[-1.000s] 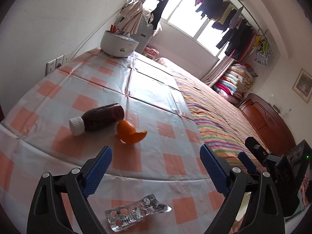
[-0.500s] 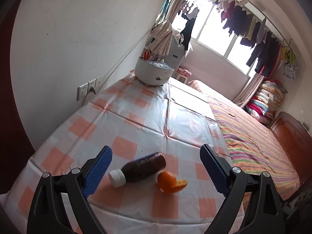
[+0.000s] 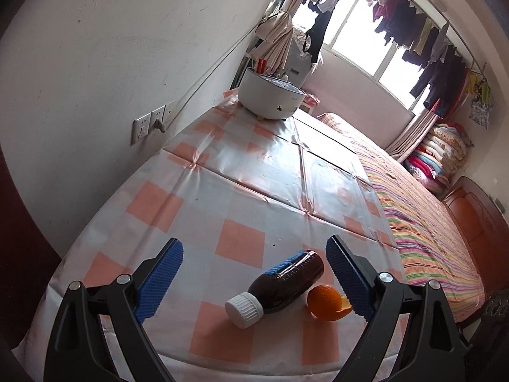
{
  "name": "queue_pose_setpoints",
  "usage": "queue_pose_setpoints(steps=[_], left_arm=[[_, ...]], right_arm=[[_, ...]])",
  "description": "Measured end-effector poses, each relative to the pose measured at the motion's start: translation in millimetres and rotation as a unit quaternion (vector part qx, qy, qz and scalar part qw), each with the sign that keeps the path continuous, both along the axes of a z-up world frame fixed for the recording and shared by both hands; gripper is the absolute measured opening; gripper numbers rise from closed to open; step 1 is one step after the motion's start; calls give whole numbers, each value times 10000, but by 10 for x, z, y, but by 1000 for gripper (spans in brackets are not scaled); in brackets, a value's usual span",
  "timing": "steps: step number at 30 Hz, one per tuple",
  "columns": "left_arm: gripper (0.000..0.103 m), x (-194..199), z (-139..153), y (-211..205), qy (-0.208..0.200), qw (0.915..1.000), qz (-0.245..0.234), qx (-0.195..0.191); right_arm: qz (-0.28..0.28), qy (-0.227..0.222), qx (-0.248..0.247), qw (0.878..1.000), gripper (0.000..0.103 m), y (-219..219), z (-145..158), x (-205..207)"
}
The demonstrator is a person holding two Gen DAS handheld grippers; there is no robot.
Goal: Collect trash
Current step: 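Move both grippers back toward the brown bottle and orange peel, then grasp the orange peel with the right gripper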
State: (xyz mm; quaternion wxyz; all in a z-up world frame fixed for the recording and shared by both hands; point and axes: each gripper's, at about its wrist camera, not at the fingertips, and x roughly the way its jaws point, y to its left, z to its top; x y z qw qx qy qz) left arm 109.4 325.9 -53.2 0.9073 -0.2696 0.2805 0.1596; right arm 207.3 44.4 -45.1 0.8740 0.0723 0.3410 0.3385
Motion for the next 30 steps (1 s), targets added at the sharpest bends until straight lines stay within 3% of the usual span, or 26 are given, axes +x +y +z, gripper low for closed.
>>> queue_pose_setpoints(steps=[3,6,12,14,18,20,30], left_arm=[[89,-26,-51,115,23,9998,6,-218],[89,-32,-100,183,98,9993,-42,-367],[89,-58,-141,266,211,9987,-104,-459],[89,-60,-142,287,249,9985,-132,-469],[89,-68,-146,332,262,9980,-107,-559],[89,-65,-145,334,263,9974,-129,-656],[89,-64,-171,364,271,9962,-145,-809]], right_arm=[[637,-495,-448,9957,95,408,30,-47],[1248,-963,-1050,9819,95,767,8,-124],[1748,-815,-1543,9690,93,1124,-214,89],[1865,-662,-1696,9655,85,1198,-292,158],[1919,-604,-2010,9587,79,1280,-421,275],[1912,-534,-2075,9579,73,1264,-430,292],[1816,-301,-1954,9633,72,1204,-366,325]])
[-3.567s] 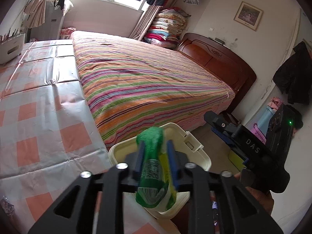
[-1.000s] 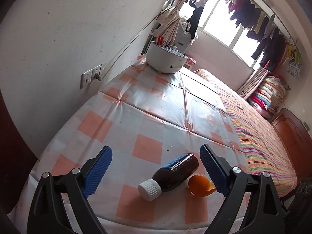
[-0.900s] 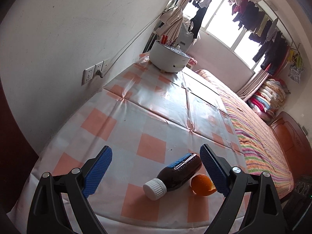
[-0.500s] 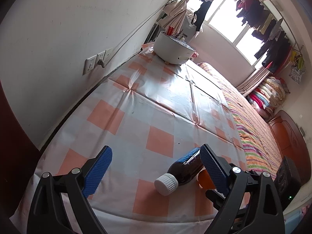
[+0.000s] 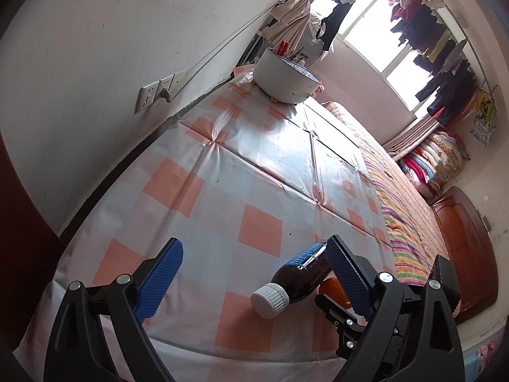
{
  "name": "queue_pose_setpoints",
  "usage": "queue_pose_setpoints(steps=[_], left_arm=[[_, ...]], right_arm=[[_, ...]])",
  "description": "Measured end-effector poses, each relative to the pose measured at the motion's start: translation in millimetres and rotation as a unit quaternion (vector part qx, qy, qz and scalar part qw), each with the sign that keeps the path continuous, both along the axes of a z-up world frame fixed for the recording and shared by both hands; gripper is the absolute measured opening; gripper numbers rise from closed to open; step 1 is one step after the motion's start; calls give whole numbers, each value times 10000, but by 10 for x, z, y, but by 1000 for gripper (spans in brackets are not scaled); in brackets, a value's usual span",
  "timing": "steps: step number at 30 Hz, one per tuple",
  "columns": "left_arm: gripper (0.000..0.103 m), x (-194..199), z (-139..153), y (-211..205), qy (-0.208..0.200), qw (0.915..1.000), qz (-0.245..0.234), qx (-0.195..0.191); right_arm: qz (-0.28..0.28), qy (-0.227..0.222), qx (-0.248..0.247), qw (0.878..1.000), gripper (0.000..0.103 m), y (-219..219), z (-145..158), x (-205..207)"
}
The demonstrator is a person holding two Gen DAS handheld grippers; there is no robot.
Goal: Collect trash
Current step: 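Grasp the orange peel with the right gripper, then grasp the silver blister pack with the left gripper while the right gripper holds the orange peel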
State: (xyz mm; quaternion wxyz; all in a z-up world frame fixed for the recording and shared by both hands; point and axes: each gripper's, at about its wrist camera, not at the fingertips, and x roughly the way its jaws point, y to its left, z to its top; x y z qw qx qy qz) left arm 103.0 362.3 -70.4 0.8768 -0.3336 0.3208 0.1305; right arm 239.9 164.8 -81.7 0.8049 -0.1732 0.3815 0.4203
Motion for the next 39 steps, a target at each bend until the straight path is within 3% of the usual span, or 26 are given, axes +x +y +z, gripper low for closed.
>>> queue_pose_setpoints(steps=[4,9,13,21,25,30,35,39], left_arm=[[89,49,-41,-29,98,9999,-108,-41],[89,73,-34,-76,125,9997,-190,22],[89,105,-43,-111,186,9991,-372,48],[89,6,-8,-163,52,9914,-1277,-265],[89,-125,21,-54,-35,9918,-1268,-143],[89,-237,-10,86,-53,9925,-1187,-291],[89,-295,8,96,-96,9913,-1280,-274],[89,-335,38,72,-239,9874,-1503,-424]], right_arm=[[-89,87,-25,9999,62,-24,-35,19],[-111,96,-61,9999,59,-27,-44,-4],[-166,171,-8,9997,51,-67,-50,4],[-298,364,216,9987,38,-222,-20,-20],[-334,394,245,9984,33,-286,12,-77],[-402,487,346,9974,31,-394,28,-128],[-570,975,986,9887,30,-625,98,-99],[-783,1611,1795,9673,30,-905,154,-20]])
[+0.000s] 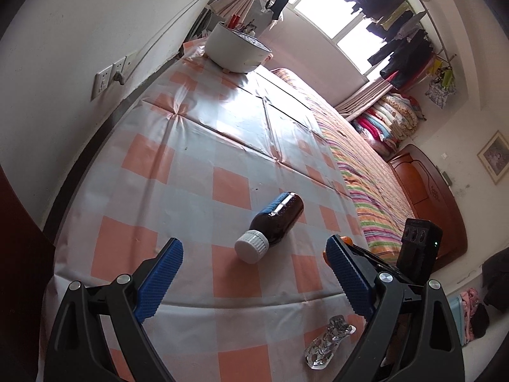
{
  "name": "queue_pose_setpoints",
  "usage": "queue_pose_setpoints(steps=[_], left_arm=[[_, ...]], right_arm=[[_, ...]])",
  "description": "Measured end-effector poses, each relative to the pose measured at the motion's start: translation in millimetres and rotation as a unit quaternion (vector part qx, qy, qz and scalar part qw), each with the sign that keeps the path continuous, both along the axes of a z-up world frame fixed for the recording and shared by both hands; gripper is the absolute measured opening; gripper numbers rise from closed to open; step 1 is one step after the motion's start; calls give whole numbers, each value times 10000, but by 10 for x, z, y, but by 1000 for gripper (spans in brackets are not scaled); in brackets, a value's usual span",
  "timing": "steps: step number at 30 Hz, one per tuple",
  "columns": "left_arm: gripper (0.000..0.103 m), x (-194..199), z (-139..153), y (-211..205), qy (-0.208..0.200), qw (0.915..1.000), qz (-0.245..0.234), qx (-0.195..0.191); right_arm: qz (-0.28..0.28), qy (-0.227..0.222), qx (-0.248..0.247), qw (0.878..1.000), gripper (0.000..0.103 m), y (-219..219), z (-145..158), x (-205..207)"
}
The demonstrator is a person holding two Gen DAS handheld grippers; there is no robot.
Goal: Collect trash
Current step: 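Grasp the silver blister pack with the left gripper while the right gripper holds the orange peel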
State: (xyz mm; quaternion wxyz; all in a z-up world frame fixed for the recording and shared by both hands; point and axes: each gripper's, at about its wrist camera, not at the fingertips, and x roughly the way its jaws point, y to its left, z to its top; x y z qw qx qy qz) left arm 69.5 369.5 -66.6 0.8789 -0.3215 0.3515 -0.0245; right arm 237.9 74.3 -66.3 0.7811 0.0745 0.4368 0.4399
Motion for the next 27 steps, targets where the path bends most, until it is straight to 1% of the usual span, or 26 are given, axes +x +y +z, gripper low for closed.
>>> queue_pose_setpoints(steps=[2,4,6,7,9,10,12,14,17,20,22,27], left_arm=[[89,-1,10,-59,-63,9997,-221,-121],[89,15,17,-163,-88,9984,-532,-173],[89,34,32,-343,-94,9956,-927,-14],[89,39,48,-481,-103,9926,-1195,180],[89,35,65,-780,-99,9833,-1711,618],[89,25,68,-956,-119,9760,-2009,831],[89,3,56,-1255,-151,9605,-2551,1098],[89,-13,29,-1495,-194,9461,-2945,1330],[89,-12,-42,-1731,-96,9323,-3298,1481],[89,-11,-112,-1893,23,9212,-3530,1637],[89,-11,-178,-1990,140,9151,-3612,1785],[89,32,-321,-2134,355,9067,-3707,1982]], right_arm=[[-63,197,251,9995,30,-88,4,5],[-118,254,369,9989,30,-148,48,-31],[-119,214,393,9989,30,-170,114,-99],[-109,193,402,9989,30,-183,136,-122],[-72,88,424,9990,30,-204,226,-215],[-61,47,433,9990,30,-219,257,-250],[-45,-20,446,9990,30,-256,310,-319],[-41,-43,470,9989,30,-297,339,-355],[-50,-89,478,9988,30,-361,362,-394],[-93,-92,511,9986,30,-447,370,-390],[-125,-91,528,9985,30,-518,375,-395],[-205,-123,540,9983,30,-640,393,-426]])
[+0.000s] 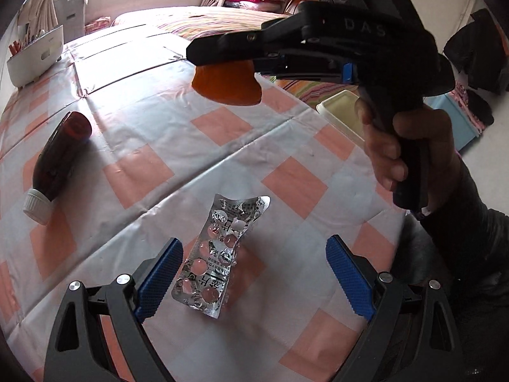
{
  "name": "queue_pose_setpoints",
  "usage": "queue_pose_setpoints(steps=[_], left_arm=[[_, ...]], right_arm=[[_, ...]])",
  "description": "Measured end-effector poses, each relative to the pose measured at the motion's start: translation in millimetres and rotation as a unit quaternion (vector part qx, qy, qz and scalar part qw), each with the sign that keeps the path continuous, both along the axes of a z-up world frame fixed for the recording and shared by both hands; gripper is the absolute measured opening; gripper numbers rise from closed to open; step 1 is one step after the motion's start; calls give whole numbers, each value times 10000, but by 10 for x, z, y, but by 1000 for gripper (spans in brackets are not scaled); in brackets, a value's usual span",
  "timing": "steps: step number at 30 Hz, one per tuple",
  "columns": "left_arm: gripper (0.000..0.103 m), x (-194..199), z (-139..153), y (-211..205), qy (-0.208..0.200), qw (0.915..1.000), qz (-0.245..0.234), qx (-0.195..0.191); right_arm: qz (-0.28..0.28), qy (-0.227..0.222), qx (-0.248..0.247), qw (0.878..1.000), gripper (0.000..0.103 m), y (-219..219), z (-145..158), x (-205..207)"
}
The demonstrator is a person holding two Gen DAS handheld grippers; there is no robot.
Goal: Collect trash
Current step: 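Grasp the silver blister pack with the left gripper while the right gripper holds the orange peel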
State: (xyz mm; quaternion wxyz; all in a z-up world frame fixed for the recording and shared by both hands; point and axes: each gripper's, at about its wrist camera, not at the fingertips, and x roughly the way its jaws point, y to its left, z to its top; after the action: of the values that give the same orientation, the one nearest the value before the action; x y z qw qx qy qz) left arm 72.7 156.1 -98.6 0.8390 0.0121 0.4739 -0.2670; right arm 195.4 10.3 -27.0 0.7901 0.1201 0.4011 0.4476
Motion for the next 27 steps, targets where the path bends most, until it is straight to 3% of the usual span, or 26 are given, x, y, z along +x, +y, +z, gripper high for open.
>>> queue_pose_setpoints(steps=[5,18,21,25,27], left_arm=[[89,52,-108,-112,50,9998,-75,170],[87,227,-162,-185,42,9998,198,45],[82,260,-150,-195,-4,9996,283,56],[60,332,-150,-249,-71,9994,292,178],[56,363,-151,-278,-66,9993,277,242]], right_arm=[[-68,-33,49,10000,30,-95,38,-33],[-247,-144,121,9995,30,-326,110,-100],[-313,-153,121,9993,30,-382,102,-103],[-390,-209,136,9989,31,-479,132,-117],[-435,-227,157,9987,30,-532,148,-121]])
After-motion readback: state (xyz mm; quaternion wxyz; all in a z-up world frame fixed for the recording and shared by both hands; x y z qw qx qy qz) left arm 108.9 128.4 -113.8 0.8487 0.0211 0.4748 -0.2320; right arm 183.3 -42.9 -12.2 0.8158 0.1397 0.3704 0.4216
